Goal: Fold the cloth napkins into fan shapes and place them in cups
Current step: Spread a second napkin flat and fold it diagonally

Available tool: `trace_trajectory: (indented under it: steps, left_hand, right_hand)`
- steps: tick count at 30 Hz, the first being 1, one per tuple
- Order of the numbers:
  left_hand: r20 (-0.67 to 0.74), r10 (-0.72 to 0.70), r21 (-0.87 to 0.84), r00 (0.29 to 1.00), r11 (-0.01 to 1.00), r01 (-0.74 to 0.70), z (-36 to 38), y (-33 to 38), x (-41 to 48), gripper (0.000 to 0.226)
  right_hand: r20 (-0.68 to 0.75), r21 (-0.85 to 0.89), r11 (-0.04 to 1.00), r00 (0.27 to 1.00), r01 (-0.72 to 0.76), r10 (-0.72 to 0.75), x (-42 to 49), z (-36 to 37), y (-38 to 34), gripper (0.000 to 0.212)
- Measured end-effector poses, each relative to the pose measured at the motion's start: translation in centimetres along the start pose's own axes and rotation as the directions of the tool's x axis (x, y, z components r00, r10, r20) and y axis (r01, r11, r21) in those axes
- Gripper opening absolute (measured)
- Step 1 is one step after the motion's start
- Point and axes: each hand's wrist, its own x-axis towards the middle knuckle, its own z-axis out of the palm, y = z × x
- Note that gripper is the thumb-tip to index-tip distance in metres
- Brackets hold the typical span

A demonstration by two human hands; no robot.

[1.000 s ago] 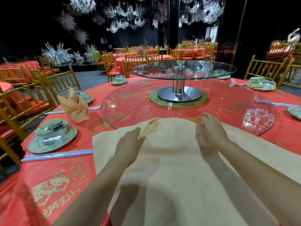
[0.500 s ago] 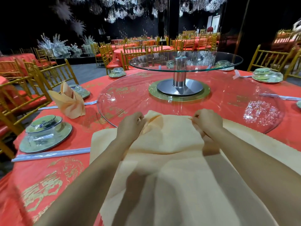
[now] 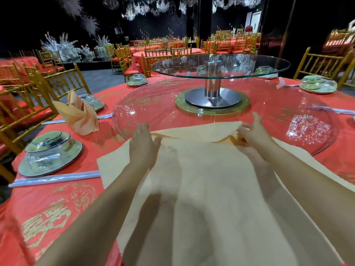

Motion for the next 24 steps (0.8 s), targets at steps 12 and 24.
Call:
trace_trajectory:
  steps: [12, 24]
  left_hand:
    - [0.359, 0.438, 0.021, 0.824, 0.879, -0.476, 1.8, -0.2, -2.7, 0.064]
    - [0.449, 0.327, 0.131, 0.831, 0.896, -0.423, -0.4, -2.7, -3.3, 0.072]
  right_hand:
    - [0.278, -0.467, 0.801, 0.922, 0.375, -0.269, -2.6, 2.6, -0.5, 0.026]
    - [0.395, -0.371, 0.680, 0.770, 0.633, -0.501, -8.9, 1.3, 0.9, 0.033]
